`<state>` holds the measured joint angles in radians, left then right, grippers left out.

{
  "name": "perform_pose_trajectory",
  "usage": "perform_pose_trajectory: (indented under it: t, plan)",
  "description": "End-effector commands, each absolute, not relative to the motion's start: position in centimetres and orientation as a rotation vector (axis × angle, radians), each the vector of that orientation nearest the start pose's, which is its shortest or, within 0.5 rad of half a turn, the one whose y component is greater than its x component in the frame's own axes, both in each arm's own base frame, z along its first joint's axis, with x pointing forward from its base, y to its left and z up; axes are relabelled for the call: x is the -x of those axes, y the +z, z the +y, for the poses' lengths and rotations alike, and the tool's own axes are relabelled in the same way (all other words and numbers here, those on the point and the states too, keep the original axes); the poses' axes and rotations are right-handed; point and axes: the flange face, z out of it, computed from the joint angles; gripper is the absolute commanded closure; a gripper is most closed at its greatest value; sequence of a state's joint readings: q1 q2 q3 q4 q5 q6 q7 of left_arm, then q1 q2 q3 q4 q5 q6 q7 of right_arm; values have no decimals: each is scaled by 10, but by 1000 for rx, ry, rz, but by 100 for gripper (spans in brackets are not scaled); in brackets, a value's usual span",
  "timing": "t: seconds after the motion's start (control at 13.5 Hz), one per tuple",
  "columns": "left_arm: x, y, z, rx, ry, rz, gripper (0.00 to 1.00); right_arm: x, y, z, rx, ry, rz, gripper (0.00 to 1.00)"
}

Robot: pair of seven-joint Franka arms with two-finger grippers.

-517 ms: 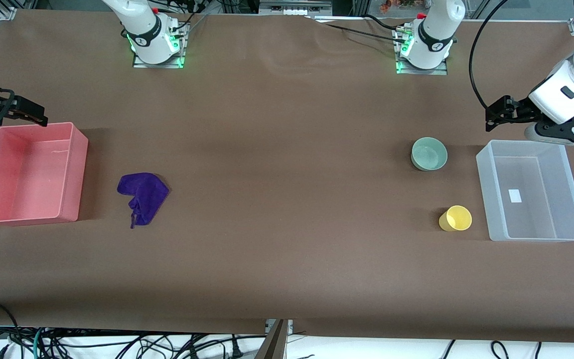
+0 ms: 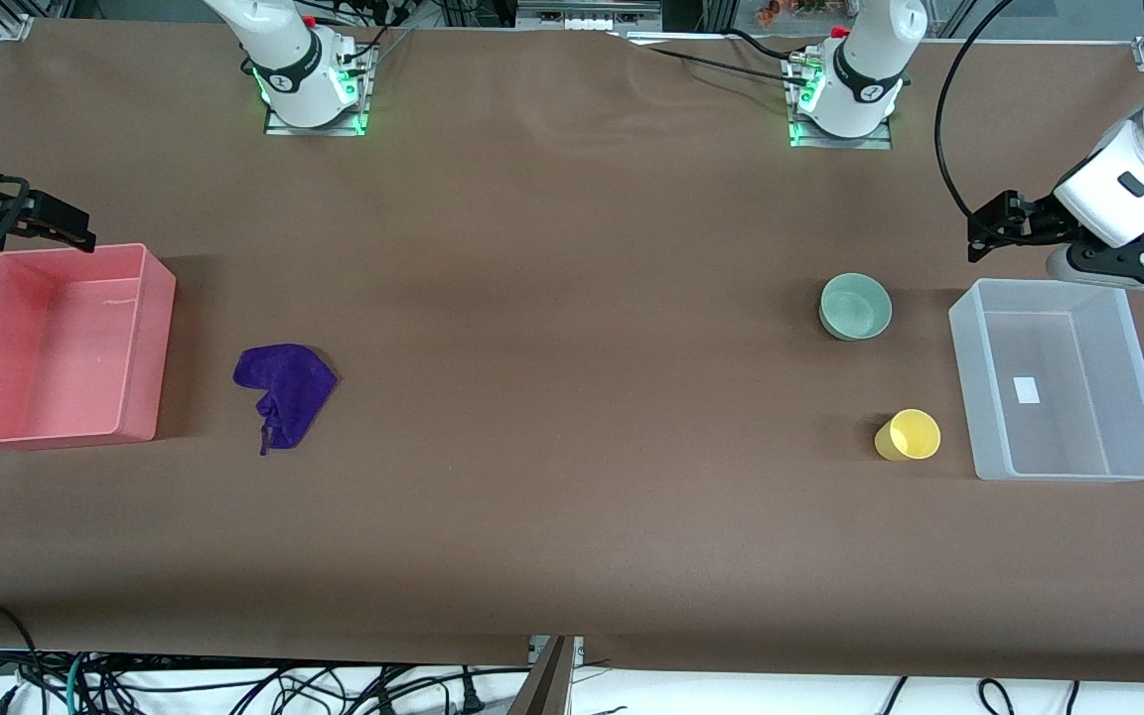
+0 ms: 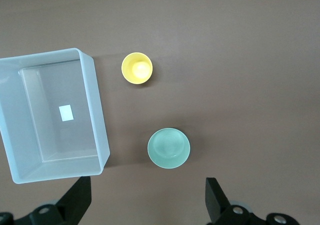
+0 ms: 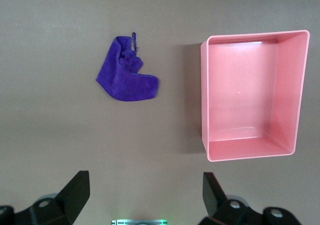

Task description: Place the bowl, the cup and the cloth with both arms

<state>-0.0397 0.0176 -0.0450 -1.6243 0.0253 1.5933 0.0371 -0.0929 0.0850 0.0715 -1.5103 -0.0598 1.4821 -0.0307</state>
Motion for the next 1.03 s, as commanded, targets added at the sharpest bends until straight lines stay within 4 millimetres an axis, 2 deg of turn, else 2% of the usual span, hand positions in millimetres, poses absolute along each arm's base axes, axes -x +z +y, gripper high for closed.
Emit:
perform_pose_trajectory:
  t: [0.0,0.44,0.52,0.96]
  plan:
    - [-556,592,-44,3133,75,176,0,-573,603,-17,3187,165,6,0]
    - [-557,588,-41,3122,96,174,0,-573,603,-15,3187,162,-1,0]
    - [-562,577,-41,3122,129,171,0,-573,603,-15,3187,162,-1,0]
    - [-555,570,-44,3122,235,187,0,-573,603,-15,3187,162,1,0]
